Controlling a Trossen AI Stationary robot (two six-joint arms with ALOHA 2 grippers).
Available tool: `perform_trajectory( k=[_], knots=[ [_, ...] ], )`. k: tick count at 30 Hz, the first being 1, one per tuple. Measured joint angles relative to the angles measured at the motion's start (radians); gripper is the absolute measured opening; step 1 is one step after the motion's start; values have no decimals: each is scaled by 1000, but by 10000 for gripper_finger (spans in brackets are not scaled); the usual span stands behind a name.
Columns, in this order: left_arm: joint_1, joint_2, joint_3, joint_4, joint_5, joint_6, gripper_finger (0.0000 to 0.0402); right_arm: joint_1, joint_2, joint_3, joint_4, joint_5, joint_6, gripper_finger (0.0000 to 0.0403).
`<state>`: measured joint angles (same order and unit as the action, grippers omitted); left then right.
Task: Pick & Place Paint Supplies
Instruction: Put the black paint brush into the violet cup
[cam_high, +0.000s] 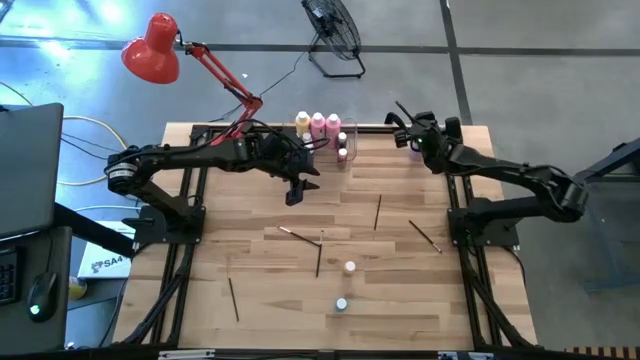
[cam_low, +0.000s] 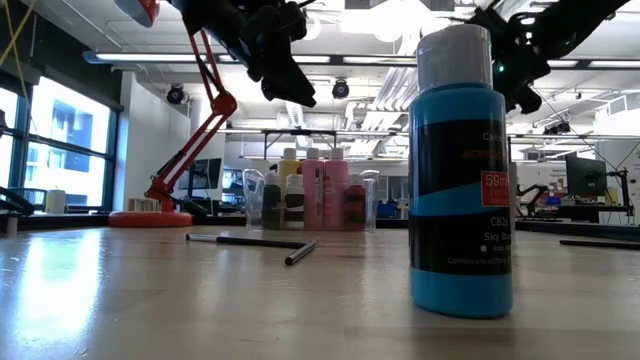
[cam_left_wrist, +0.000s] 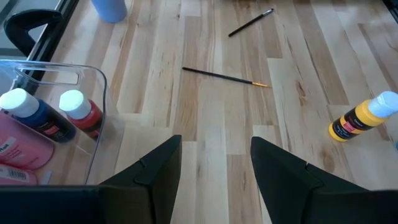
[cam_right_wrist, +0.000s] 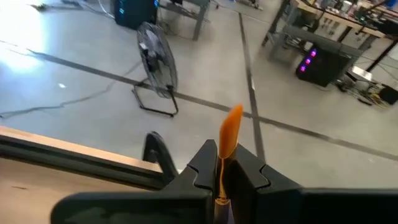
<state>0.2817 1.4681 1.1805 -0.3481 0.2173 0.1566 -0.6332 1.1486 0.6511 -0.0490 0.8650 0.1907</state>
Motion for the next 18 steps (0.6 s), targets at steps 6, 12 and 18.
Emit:
perform_trajectory(
  k=[6,12,18],
  knots=[
    [0,0,0,-1,0,0,190,-37,51,0,-6,-1,26,10],
    [0,0,0,-1,0,0,190,-58,59,0,-10,-1,57,10],
    [0,0,0,-1,-1,0,190,-75,59,0,-25,-36,80,10]
  ],
)
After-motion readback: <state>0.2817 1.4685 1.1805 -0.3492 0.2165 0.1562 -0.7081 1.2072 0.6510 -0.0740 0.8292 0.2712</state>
